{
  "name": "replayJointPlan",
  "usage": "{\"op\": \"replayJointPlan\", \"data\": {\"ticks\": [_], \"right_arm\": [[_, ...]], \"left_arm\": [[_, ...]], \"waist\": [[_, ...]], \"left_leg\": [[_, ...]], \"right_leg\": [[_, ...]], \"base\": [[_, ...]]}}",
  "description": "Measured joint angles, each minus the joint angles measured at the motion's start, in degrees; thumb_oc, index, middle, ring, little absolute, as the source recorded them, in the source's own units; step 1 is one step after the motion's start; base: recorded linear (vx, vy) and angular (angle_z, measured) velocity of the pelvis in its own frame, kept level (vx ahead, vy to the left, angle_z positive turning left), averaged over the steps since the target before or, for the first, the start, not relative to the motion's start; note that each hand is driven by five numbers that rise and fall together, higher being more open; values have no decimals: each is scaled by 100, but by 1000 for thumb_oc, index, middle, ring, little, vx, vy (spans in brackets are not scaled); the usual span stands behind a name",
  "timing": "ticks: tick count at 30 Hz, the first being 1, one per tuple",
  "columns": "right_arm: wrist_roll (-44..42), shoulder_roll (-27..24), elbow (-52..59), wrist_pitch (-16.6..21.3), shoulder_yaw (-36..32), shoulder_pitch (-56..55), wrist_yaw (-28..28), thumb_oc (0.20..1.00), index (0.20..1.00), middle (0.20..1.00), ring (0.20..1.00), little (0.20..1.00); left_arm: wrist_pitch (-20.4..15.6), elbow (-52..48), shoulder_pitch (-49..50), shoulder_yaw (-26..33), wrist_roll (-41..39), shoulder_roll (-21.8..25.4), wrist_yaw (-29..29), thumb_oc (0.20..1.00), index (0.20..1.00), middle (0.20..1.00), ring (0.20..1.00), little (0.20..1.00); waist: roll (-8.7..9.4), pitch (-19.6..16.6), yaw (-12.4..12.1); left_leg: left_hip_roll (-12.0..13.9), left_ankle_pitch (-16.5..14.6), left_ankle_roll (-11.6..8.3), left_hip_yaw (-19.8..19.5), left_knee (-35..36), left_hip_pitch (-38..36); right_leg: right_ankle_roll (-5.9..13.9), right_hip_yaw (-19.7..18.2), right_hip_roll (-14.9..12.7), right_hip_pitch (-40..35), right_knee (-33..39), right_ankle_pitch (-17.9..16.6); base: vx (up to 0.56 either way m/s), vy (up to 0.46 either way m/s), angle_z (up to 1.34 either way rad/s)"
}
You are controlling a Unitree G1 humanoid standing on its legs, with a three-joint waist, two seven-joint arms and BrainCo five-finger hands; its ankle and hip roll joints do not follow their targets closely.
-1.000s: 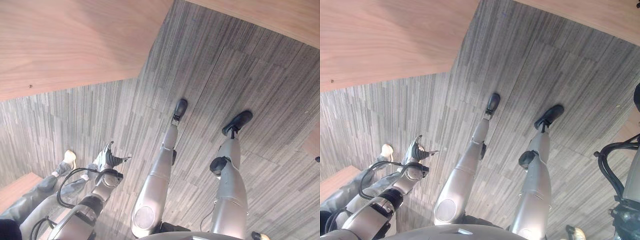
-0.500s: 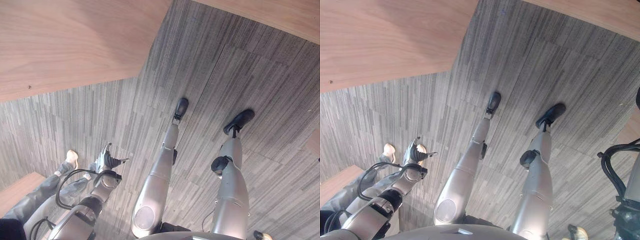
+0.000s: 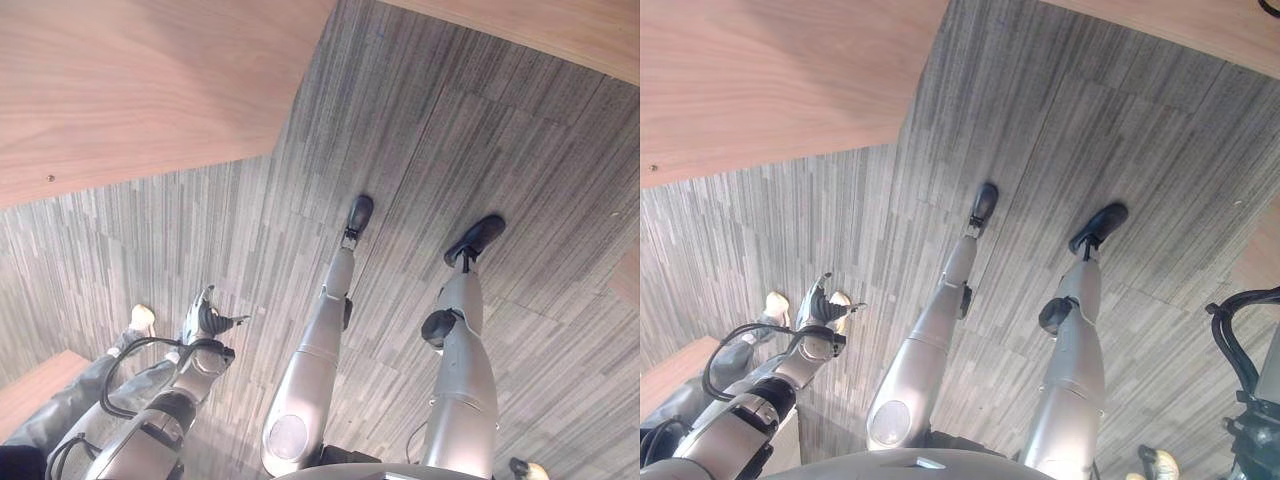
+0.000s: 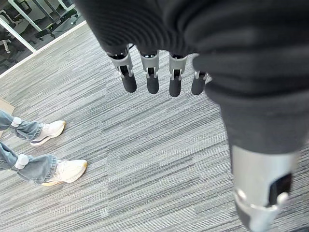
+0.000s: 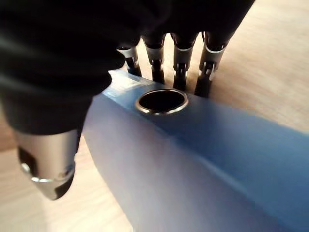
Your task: Put the empty folder in the office cabinet
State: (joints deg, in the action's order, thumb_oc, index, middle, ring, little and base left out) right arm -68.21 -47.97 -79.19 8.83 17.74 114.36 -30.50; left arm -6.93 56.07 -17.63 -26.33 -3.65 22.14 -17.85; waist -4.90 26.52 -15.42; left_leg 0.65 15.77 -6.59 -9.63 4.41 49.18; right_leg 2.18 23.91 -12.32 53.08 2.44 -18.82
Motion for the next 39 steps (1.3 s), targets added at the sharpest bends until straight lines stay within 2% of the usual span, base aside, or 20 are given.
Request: {"op": "replayJointPlan", "data": {"ticks": [10,18,21,25,32,37,39], "right_arm": [[181,-1,6,-165,232,-1,376,1000,1000,1000,1000,1000],[210,16,-4,-198,236,-1,368,1000,1000,1000,1000,1000],[467,86,-25,-434,492,0,474,1000,1000,1000,1000,1000],[474,93,-34,-564,485,2,559,1000,1000,1000,1000,1000],[476,100,-217,-622,465,30,561,1000,1000,1000,1000,1000],[480,106,-702,-603,31,219,163,1000,1000,1000,1000,1000],[480,106,-702,-603,31,219,163,1000,1000,1000,1000,1000]], "left_arm": [[3,-1,0,0,-8,0,104,1000,1000,1000,1000,1000],[17,1,-1,-1,-64,3,107,1000,1000,1000,1000,1000],[28,1,-6,-1,-73,3,115,1000,1000,1000,1000,1000],[32,5,-5,14,-255,3,119,1000,1000,1000,1000,1000],[33,7,-3,186,-301,7,119,1000,1000,1000,1000,1000],[33,-1,-7,162,-402,1,96,1000,1000,1000,1000,1000],[33,-1,-7,162,-402,1,96,1000,1000,1000,1000,1000]], "waist": [[1,0,78],[2,0,78],[5,-1,83],[6,-2,76],[8,-3,62],[11,-4,98],[11,-4,98]], "left_leg": [[0,0,0,2,0,4],[1,12,10,-2,0,-9],[5,20,17,-4,0,-56],[7,48,27,-17,0,-61],[6,48,29,-44,0,-61],[4,51,30,-48,0,-62],[4,51,30,-48,0,-62]], "right_leg": [[16,-6,2,5,-1,12],[-6,-4,2,-10,-8,-5],[-6,-6,2,-44,-28,-6],[-4,10,0,-66,-38,-4],[18,23,1,-83,-38,13],[17,26,2,-88,-37,12],[17,26,2,-88,-37,12]], "base": [[0,0,0],[0,0,0],[0,0,0],[0,0,0],[-1,0,0],[0,0,0],[0,0,0]]}}
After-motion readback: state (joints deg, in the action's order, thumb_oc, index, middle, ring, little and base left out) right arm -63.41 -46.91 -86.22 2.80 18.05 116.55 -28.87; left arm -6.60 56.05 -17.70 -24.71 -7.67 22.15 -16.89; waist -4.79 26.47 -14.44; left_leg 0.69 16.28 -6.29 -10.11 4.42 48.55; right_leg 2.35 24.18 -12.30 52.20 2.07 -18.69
